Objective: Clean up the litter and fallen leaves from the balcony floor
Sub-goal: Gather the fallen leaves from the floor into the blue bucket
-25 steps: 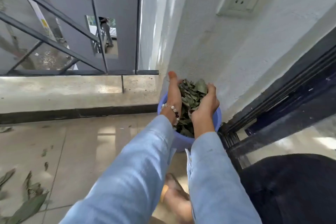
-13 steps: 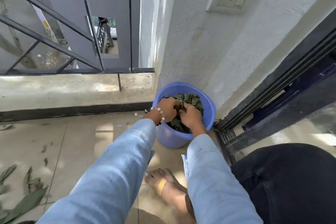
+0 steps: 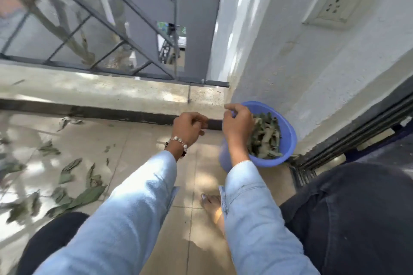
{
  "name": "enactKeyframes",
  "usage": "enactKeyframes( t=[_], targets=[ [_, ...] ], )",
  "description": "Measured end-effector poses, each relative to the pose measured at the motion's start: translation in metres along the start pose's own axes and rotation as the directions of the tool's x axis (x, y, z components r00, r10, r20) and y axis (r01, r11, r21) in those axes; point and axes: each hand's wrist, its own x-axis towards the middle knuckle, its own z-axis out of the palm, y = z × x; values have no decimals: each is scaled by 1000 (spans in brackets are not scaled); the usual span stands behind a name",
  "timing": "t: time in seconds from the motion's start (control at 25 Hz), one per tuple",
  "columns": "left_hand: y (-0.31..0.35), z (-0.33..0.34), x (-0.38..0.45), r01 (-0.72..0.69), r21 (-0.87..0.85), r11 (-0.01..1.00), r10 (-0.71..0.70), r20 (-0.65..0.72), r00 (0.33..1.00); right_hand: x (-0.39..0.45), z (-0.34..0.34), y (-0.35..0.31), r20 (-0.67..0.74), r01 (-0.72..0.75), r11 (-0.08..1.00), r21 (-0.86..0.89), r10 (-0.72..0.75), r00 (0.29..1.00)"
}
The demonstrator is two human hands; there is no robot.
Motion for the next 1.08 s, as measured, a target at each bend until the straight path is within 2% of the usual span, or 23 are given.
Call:
enactKeyframes(
  t=[0.08,0.16,0.24,0.32,0.48,0.56,0.68,0.76,0.84,0.96,1.08],
  targets=[
    [-24,-42,-21,101,-63,993,-108,-109,988,-32,30,-20,201,25,996,84,-41,979],
    [-49,-89,-47,207,-157,966,-241,-239,941,-71,62,-36,410,46,989,141,-101,906],
    [-71,-132,-76,270,-239,933,-342,-344,875,-108,93,-48,547,72,986,150,-143,825],
    [-91,-178,-116,292,-310,905,-413,-471,780,-151,125,-66,669,102,980,170,-191,719],
    [-115,-259,-199,275,-425,862,-503,-662,555,-243,166,-117,859,142,963,230,-270,436],
    [-120,-283,-236,224,-491,842,-533,-695,483,-284,173,-136,909,112,963,247,-270,318],
    [-133,-308,-286,163,-571,805,-585,-718,377,-338,181,-152,932,190,941,279,-313,182],
    [-144,-321,-314,105,-641,760,-637,-705,311,-369,187,-154,948,171,947,273,-294,119],
    [-155,-332,-336,66,-688,723,-681,-692,240,-400,197,-144,969,213,947,240,-245,-3],
    [-165,-331,-368,55,-754,655,-749,-636,186,-438,204,-114,965,381,891,246,-186,-186],
    [-192,-320,-403,74,-835,545,-836,-535,120,-471,212,-85,924,570,752,330,-136,-356]
  ],
)
